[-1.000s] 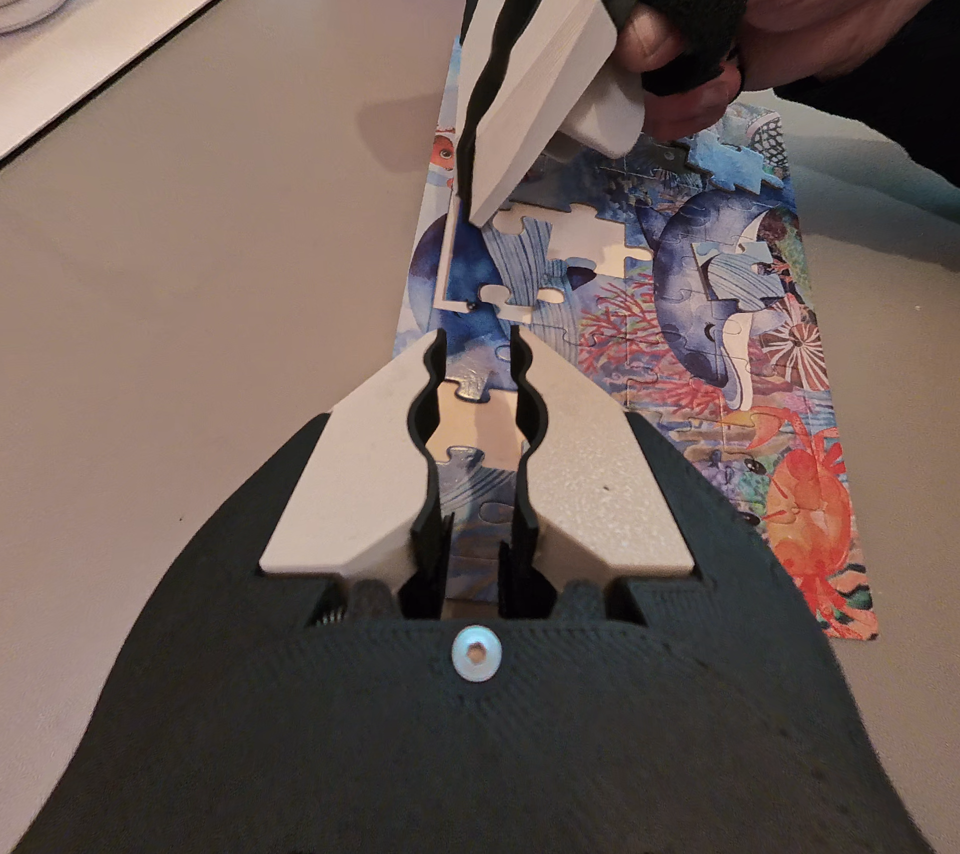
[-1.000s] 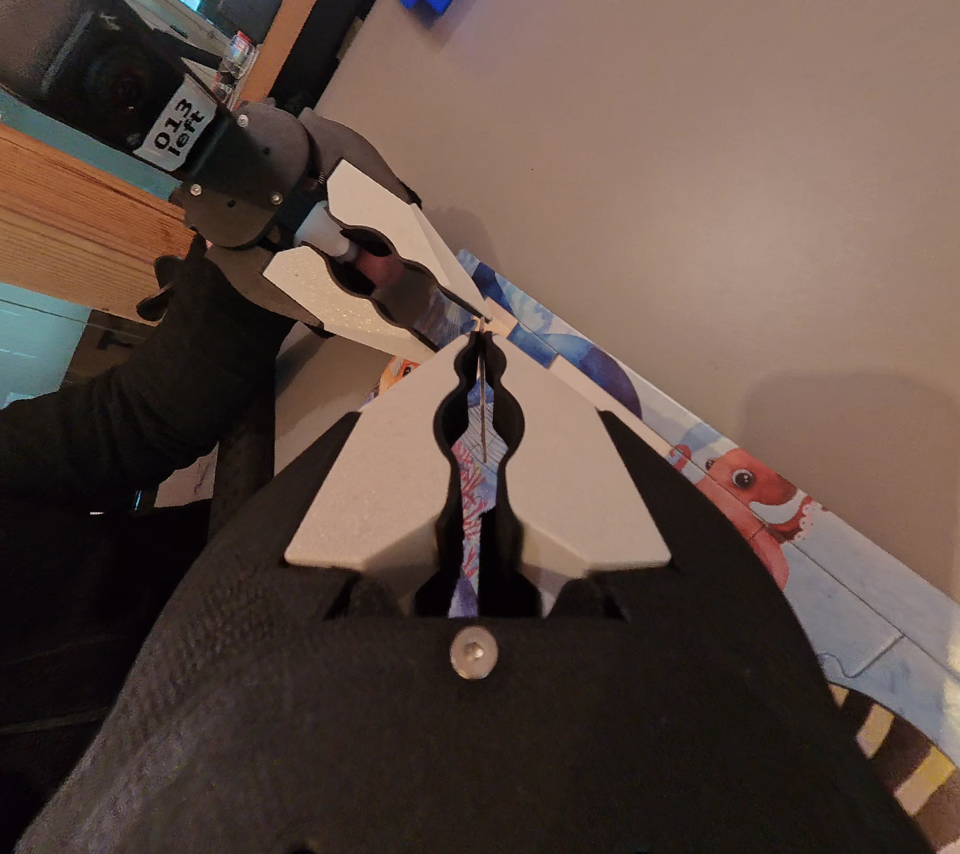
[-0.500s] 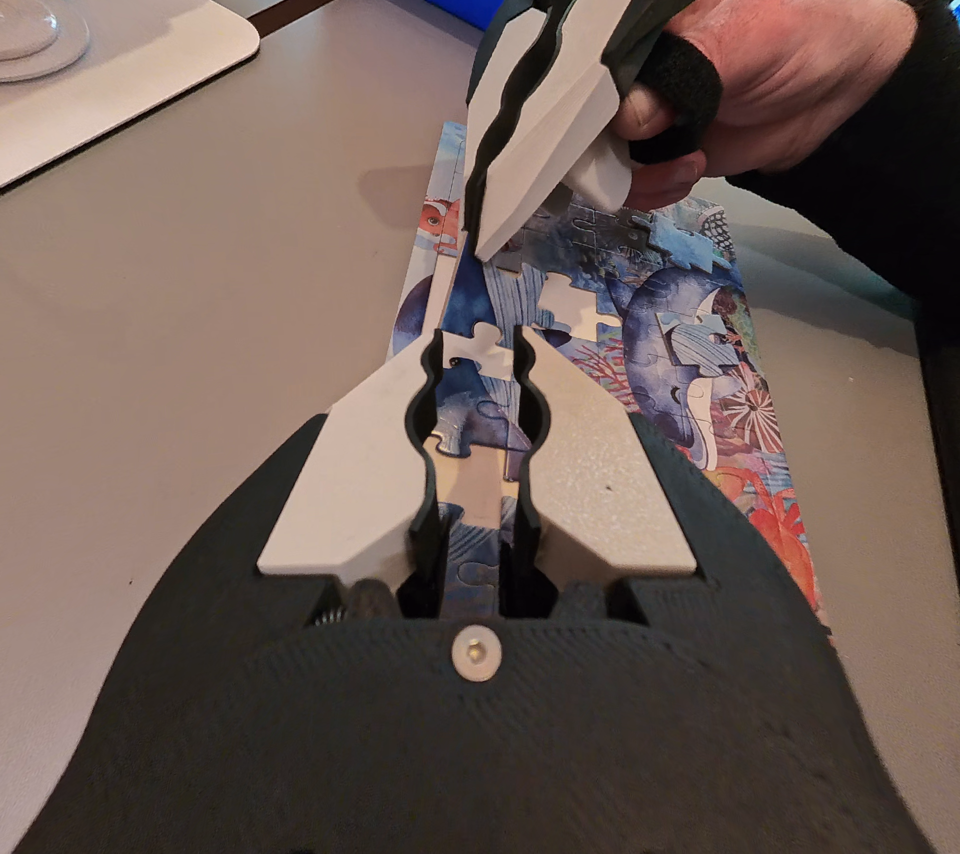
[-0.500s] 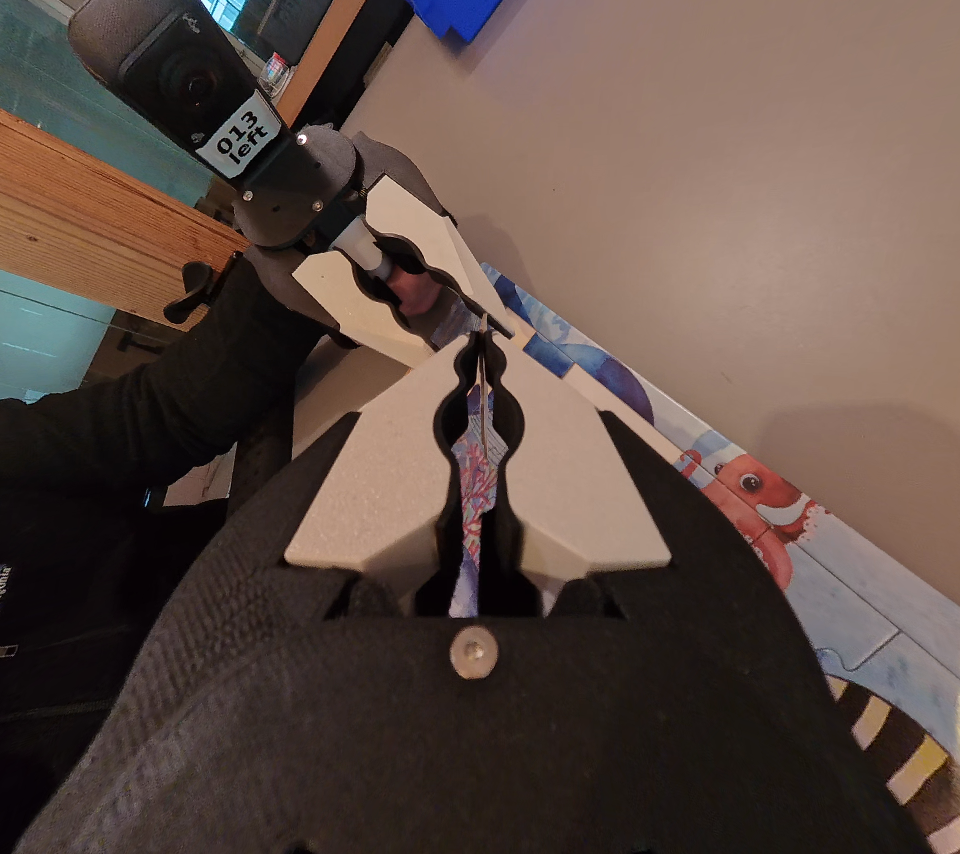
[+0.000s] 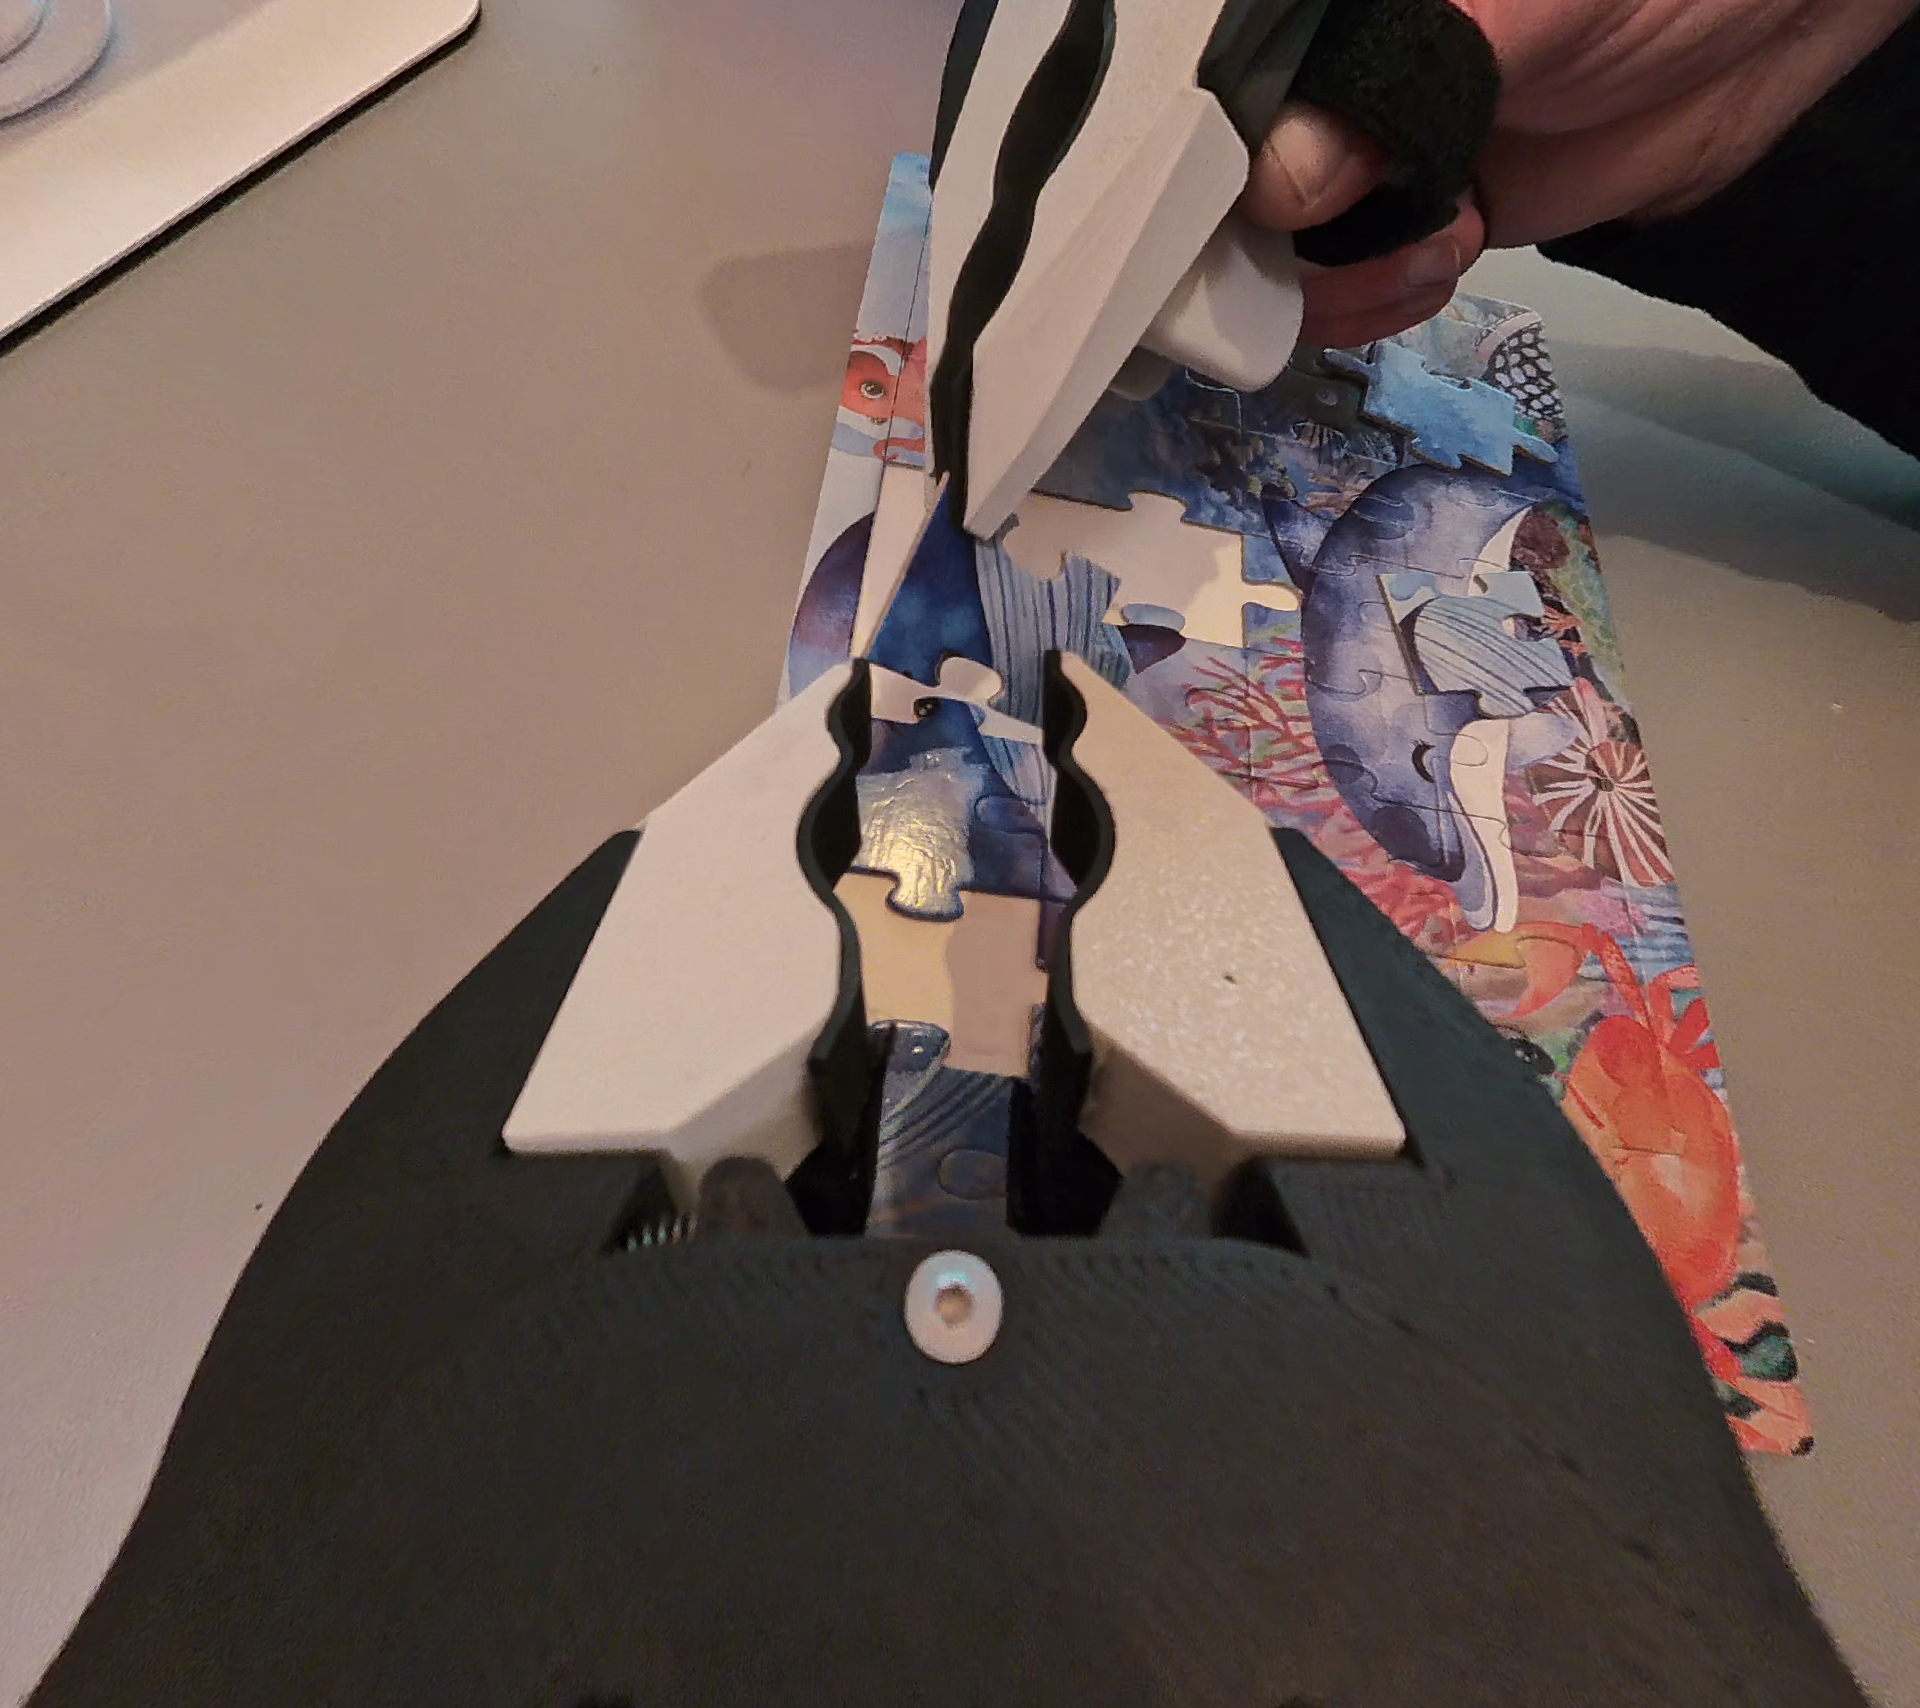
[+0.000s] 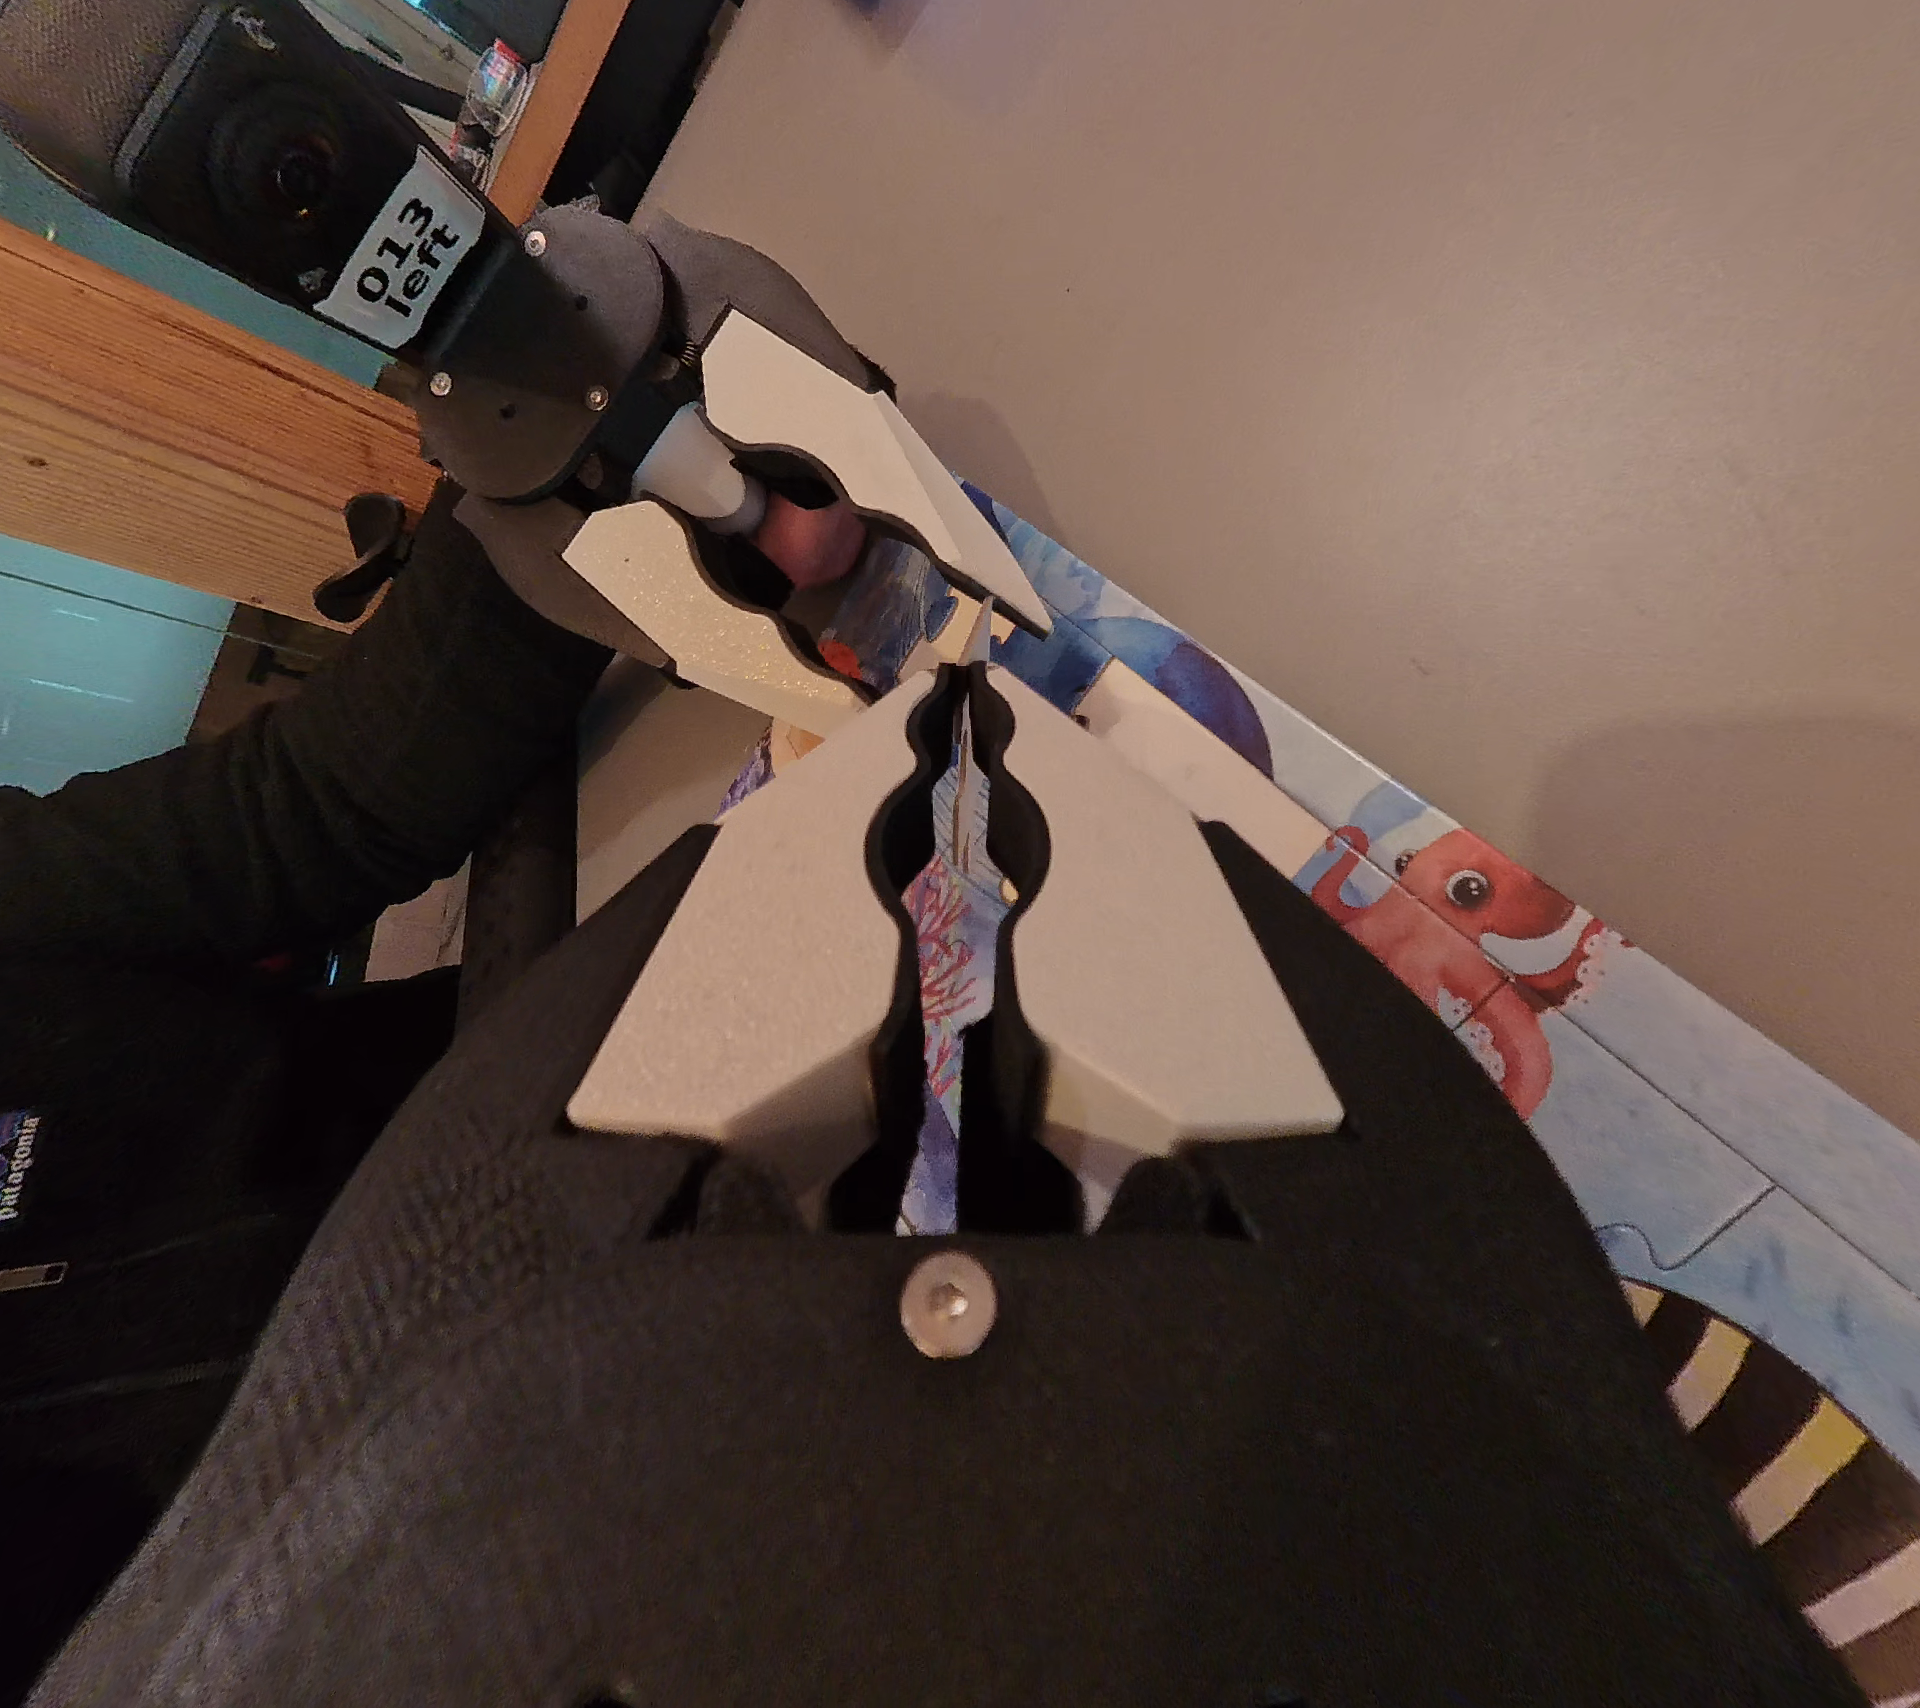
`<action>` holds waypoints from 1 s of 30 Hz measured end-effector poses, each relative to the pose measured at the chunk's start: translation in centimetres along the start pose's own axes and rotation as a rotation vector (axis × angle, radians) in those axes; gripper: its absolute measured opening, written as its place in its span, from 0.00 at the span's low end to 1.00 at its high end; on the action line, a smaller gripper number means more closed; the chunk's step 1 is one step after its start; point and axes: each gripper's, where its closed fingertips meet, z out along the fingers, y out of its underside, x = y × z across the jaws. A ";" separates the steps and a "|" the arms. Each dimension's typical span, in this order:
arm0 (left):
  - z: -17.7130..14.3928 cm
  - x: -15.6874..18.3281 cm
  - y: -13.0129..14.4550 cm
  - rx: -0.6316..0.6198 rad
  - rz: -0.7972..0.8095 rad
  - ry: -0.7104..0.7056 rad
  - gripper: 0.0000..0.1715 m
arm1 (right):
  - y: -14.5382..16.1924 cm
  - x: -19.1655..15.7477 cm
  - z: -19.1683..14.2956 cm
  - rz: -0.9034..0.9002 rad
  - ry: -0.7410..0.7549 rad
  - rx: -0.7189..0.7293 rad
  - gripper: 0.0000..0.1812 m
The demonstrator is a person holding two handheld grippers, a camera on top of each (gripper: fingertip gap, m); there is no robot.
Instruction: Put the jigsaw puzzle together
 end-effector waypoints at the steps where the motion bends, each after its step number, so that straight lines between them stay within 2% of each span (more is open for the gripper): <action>1: 0.0 0.0 0.0 0.001 0.002 0.000 0.17 | 0.0 0.0 0.0 -0.003 0.002 -0.001 0.00; 9: -1.4 -1.1 0.1 -0.026 0.050 -0.065 0.17 | 0.4 0.1 0.2 -0.001 -0.006 -0.025 0.00; 15: -0.4 -1.2 2.0 -0.136 0.110 -0.092 0.17 | 0.5 0.4 0.0 0.009 -0.013 -0.024 0.00; 23: -0.1 -0.4 1.8 -0.143 0.135 -0.070 0.18 | 0.2 0.2 -0.8 0.008 -0.027 -0.008 0.00; 30: 0.3 -0.3 2.6 -0.175 0.167 -0.068 0.19 | 1.2 1.1 0.2 0.028 -0.002 -0.048 0.00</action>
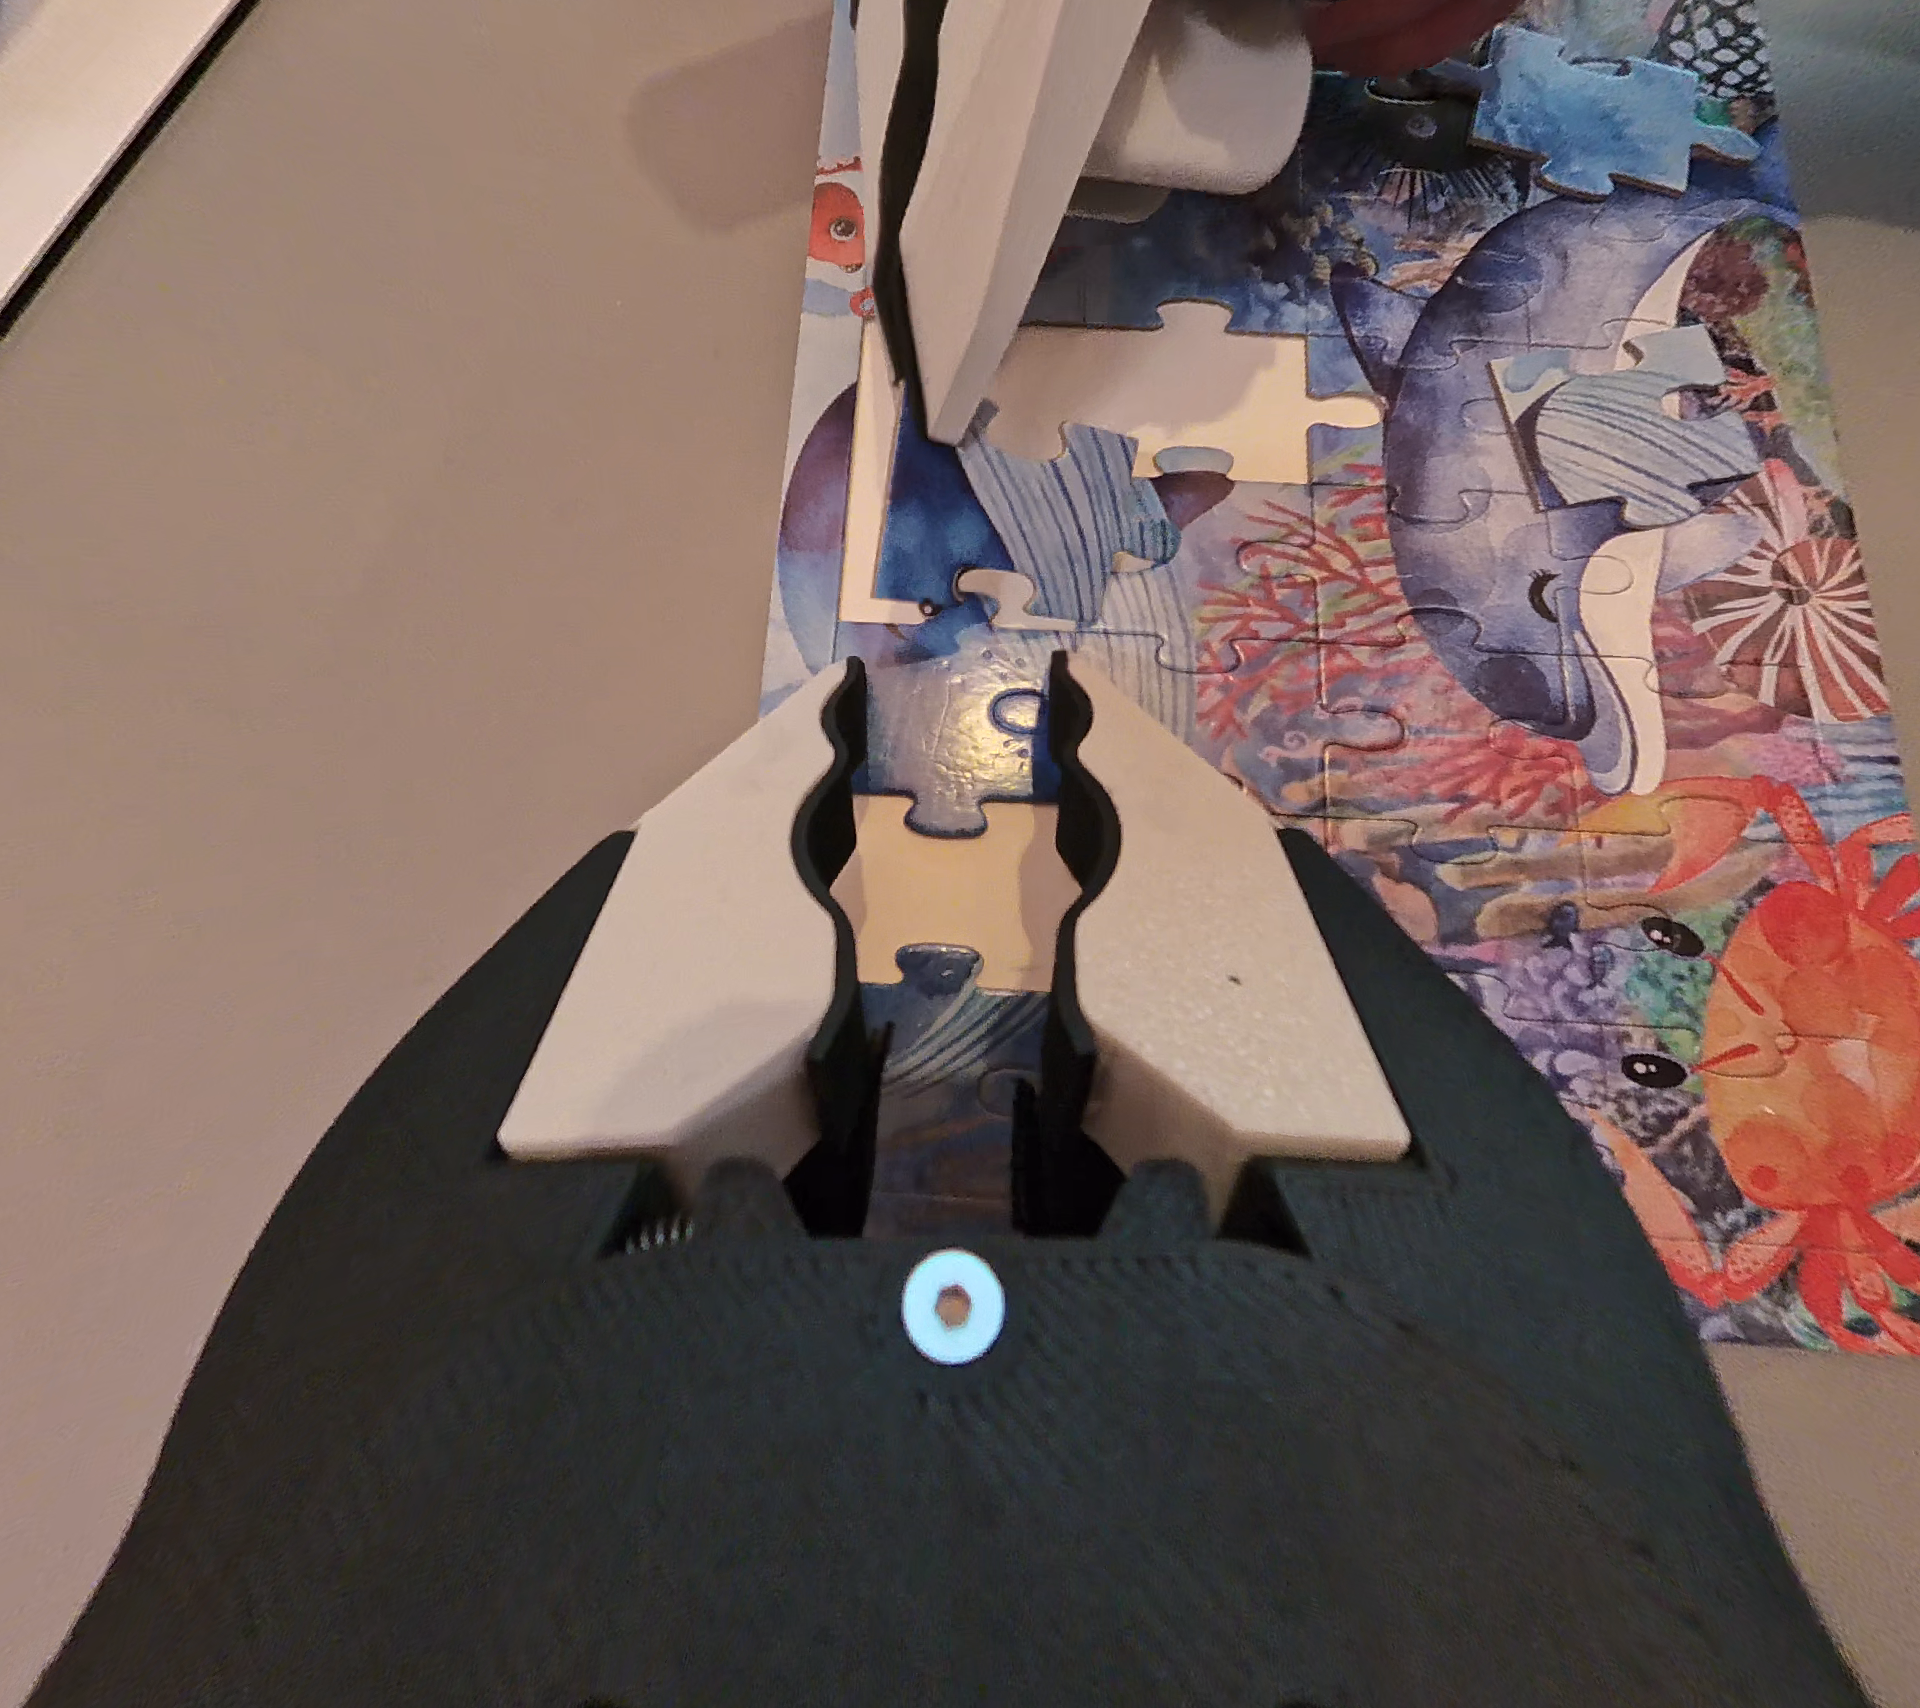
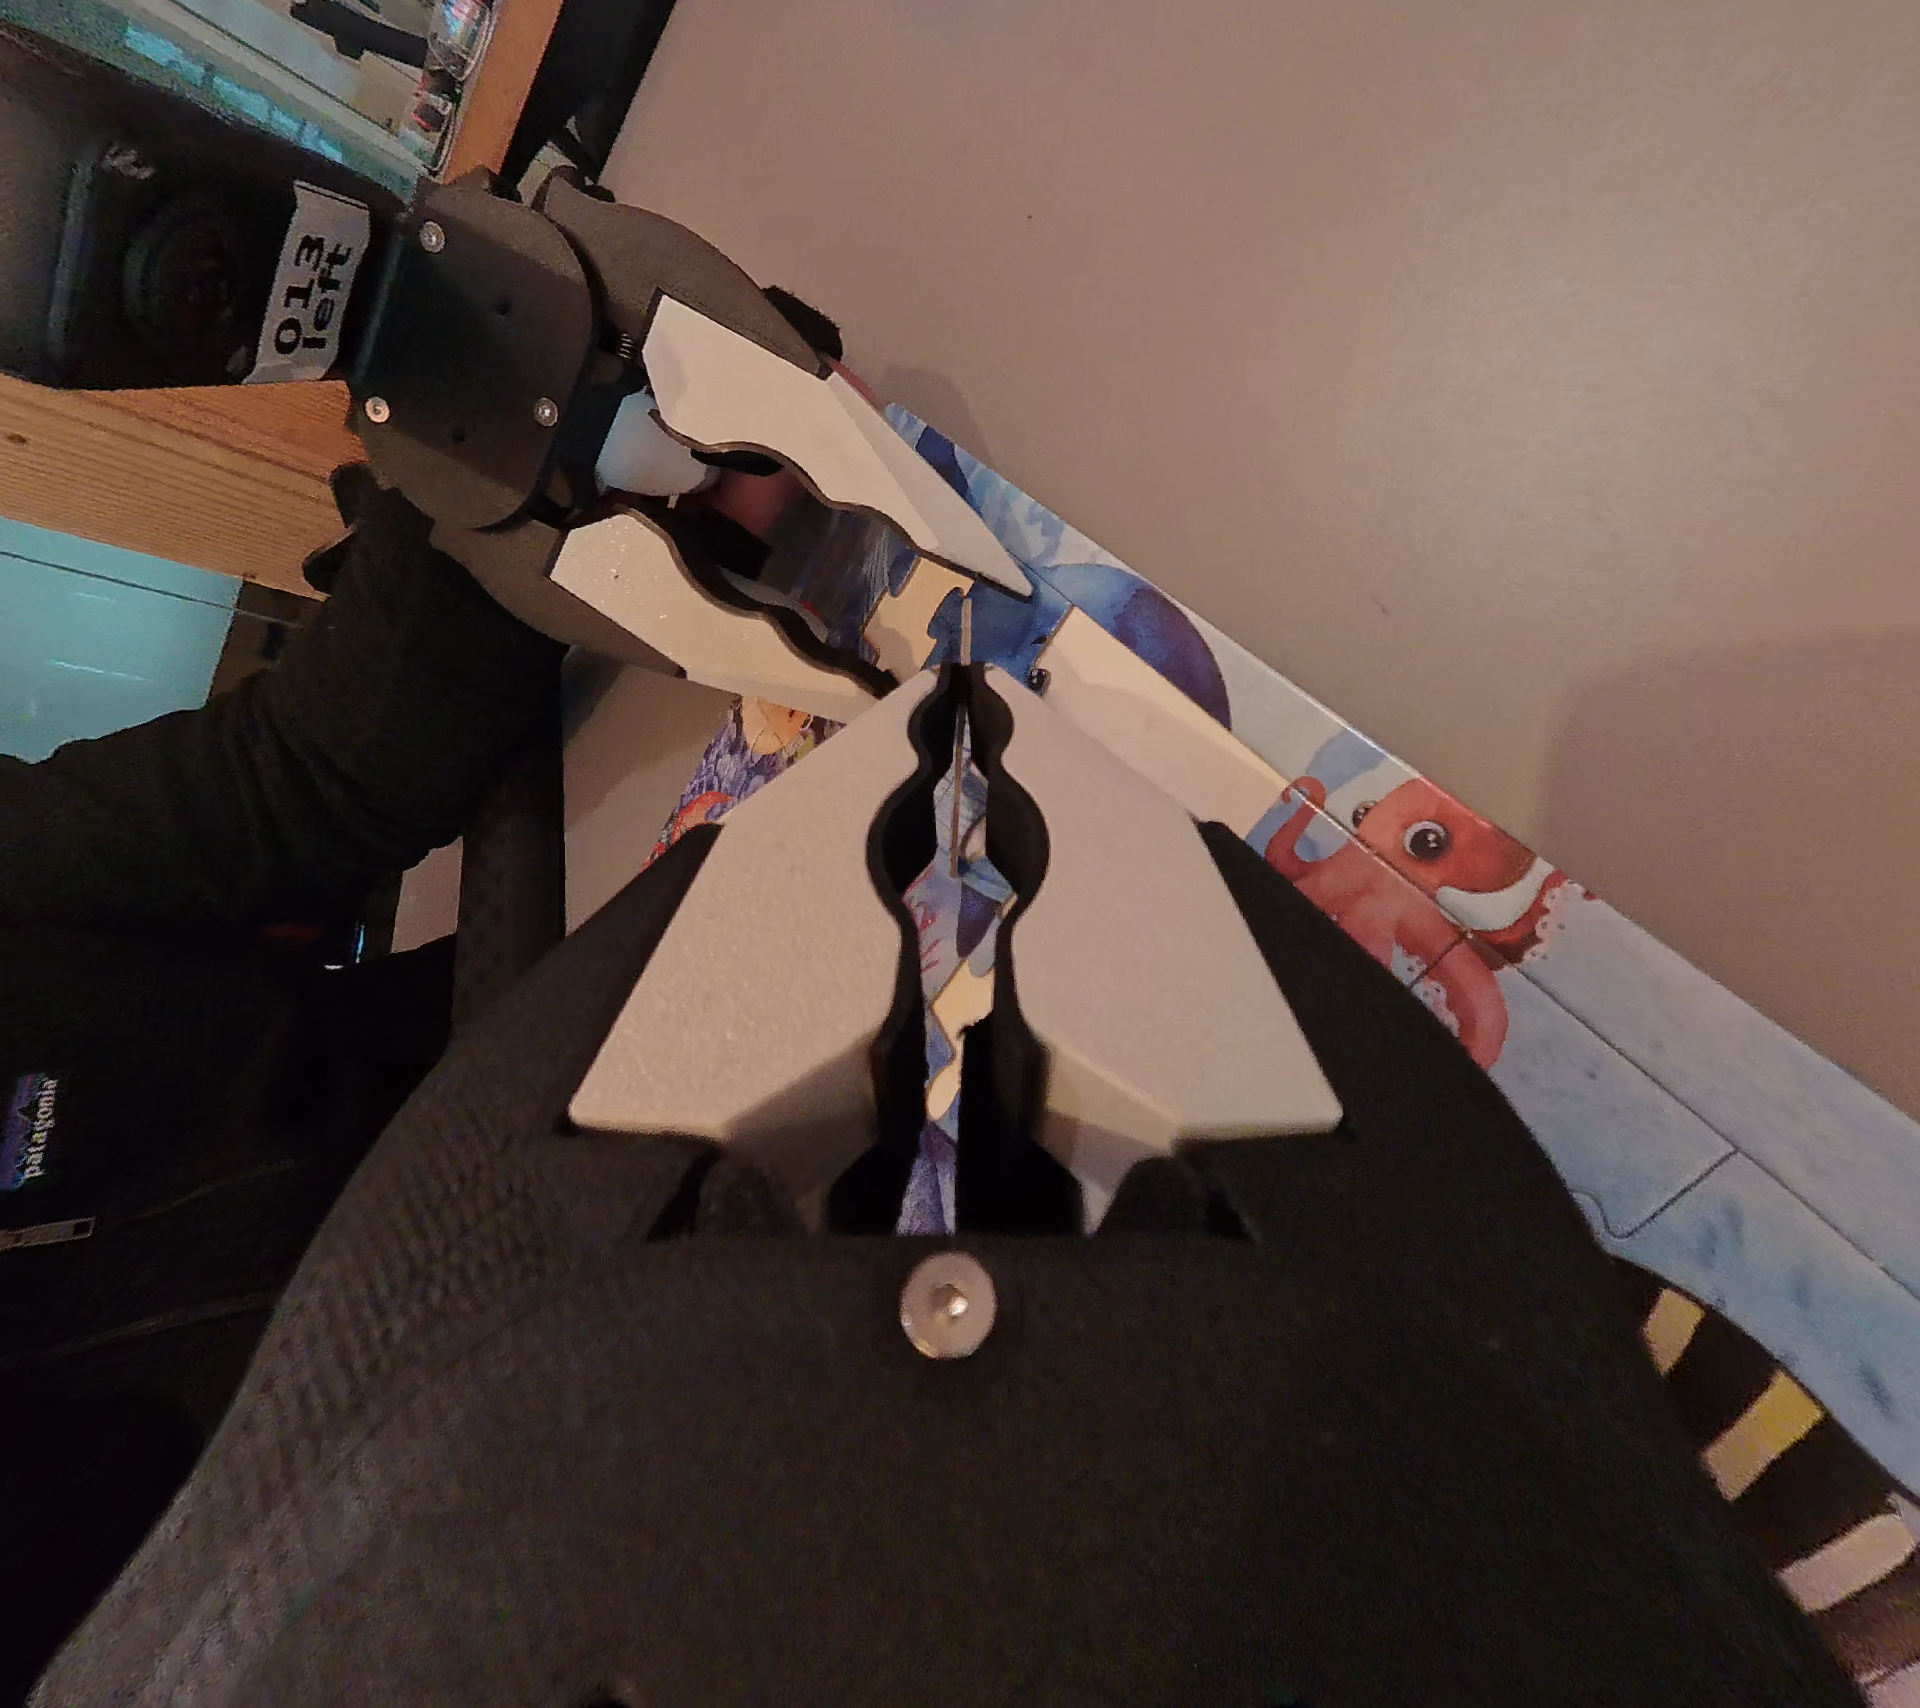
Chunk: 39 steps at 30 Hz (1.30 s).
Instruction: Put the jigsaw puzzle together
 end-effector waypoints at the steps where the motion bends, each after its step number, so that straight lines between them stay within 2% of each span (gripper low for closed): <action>1: 0.0 0.0 0.0 0.002 0.002 -0.001 0.19 | 0.0 0.1 0.1 0.002 0.007 0.001 0.00; 12: 0.2 0.1 -0.1 0.001 0.055 -0.015 0.20 | 0.1 1.5 0.5 -0.007 0.082 -0.004 0.01; 22: 0.5 0.2 -0.5 0.019 0.054 -0.012 0.20 | 0.4 2.4 0.8 -0.102 0.206 -0.047 0.03; 39: 0.6 0.3 -0.5 0.020 0.064 -0.013 0.19 | 0.5 3.2 1.0 -0.110 0.259 -0.061 0.03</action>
